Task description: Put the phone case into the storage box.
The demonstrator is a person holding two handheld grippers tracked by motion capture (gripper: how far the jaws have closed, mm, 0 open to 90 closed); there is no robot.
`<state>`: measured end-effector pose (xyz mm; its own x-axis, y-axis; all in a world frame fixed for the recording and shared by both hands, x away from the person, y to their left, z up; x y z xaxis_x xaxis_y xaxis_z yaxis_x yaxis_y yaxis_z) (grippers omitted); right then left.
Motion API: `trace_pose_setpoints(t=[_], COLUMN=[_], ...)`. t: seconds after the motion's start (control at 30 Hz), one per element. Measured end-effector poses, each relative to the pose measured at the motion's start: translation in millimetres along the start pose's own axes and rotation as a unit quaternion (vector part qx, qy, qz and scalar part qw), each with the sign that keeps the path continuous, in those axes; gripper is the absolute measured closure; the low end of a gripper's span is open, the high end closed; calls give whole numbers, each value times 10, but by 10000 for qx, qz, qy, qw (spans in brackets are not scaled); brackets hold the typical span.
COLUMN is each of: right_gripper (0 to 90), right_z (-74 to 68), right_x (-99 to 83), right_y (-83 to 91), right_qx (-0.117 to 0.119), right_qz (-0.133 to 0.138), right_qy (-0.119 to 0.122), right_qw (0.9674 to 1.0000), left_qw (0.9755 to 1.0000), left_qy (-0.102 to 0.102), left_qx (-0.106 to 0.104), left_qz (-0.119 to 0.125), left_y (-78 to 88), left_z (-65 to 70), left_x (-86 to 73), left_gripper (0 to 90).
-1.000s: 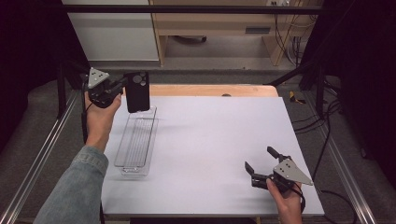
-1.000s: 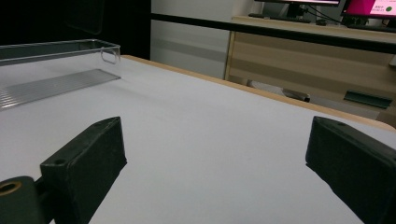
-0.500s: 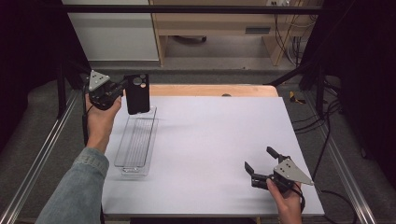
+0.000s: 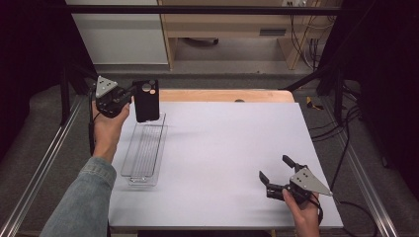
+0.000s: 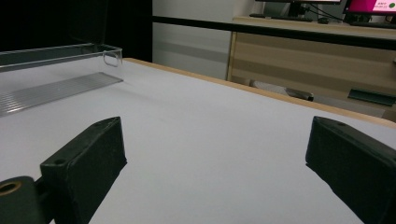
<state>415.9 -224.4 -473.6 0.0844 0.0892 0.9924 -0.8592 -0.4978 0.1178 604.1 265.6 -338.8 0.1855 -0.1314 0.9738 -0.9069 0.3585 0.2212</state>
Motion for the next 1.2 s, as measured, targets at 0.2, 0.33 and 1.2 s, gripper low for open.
trace_pose_setpoints(t=[0.2,0.33,1.2], right_gripper=[51,51,58], right_z=[-9,-19,-26], right_x=[-1,-5,-43], right_y=[-9,-28,-63], right_qx=[22,38,124], right_qz=[1,-27,-132], right_qy=[19,26,132], right_qw=[10000,10000,9997], left_qw=[10000,10000,9997], left_qy=[-12,-33,133], left_qx=[-13,-35,-120], left_qz=[-36,-80,-166], left_y=[-48,-116,-289], left_z=[-7,-12,-77], left_x=[-62,-105,-275], left_gripper=[838,838,838])
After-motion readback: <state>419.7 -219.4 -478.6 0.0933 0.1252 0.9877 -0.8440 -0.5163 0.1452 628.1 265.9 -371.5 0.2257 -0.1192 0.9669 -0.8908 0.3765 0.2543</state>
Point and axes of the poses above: each handheld gripper's, and its own axes: y roughly backward along the jaws, x roughly out of its top, z roughly to its right, the point moved 3 cm from there along -y, roughly forward along the jaws, and after that the axes turned 2 degrees about z, right-handed, at the moved point
